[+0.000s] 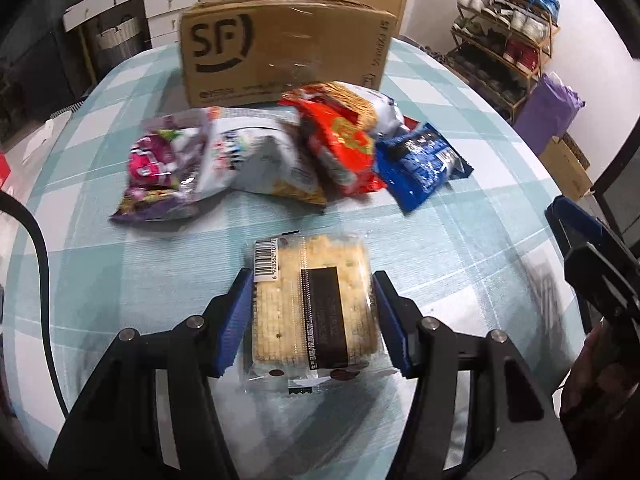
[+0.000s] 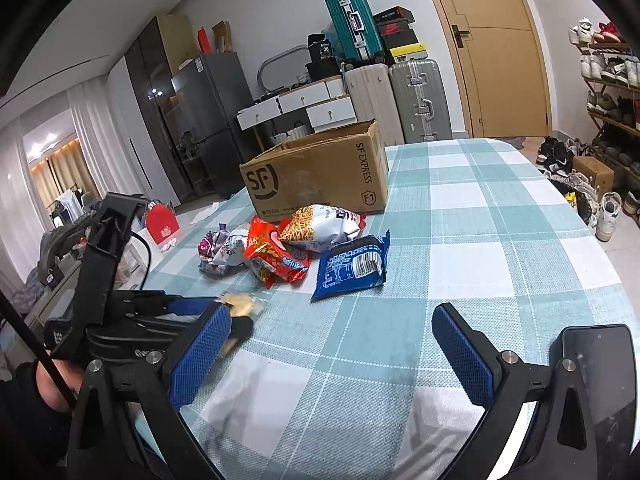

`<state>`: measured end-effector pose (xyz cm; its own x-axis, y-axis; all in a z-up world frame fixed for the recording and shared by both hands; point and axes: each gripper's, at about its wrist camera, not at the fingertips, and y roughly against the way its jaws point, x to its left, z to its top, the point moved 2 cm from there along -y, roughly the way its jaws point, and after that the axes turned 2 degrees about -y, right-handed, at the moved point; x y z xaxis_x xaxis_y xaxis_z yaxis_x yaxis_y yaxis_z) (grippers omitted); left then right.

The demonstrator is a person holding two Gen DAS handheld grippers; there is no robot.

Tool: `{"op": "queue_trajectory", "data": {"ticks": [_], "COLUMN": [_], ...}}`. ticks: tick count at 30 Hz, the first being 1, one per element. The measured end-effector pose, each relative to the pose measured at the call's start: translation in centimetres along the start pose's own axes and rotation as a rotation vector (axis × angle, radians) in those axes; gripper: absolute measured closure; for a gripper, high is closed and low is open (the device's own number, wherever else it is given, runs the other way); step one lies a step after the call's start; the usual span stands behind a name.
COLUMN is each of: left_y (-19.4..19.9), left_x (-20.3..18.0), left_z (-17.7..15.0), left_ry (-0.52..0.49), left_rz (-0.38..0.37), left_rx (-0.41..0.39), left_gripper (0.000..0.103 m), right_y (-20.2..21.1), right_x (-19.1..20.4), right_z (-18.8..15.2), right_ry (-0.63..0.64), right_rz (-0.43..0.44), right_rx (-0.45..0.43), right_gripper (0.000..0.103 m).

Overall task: Organize snacks
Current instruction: 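Grasp the blue biscuit packet with the right gripper while the left gripper holds the crackers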

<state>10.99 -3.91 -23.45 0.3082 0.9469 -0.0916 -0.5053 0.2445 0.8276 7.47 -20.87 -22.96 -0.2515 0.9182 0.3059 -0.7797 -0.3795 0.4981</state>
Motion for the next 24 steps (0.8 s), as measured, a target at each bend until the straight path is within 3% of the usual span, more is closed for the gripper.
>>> {"op": "queue_trajectory", "data": {"ticks": [10, 15, 24], "left_y": [1.5, 1.6, 1.7], "left_x": [3.4, 4.5, 5.8], "left_z": [-2.0, -2.5, -3.0], "left_ry": [0.087, 0.101, 0.124], "left_rz": [-0.037, -0.047, -0.040], "left_rx": [-0.019, -0.016, -0.026], "left_gripper": [0.047, 0.047, 0.047], "right_y": [-1.3, -2.6, -7.2], "right_x": [0.9, 0.8, 0.1], "right_z": [0.1, 0.8, 2.4], "right_ry": [0.017, 0.034, 0.054], "right_rz": [0.008, -0.030, -0.063], "right_rx": [0.073, 0.106, 0.189], "right_gripper": [0.001, 0.001, 0.001]}}
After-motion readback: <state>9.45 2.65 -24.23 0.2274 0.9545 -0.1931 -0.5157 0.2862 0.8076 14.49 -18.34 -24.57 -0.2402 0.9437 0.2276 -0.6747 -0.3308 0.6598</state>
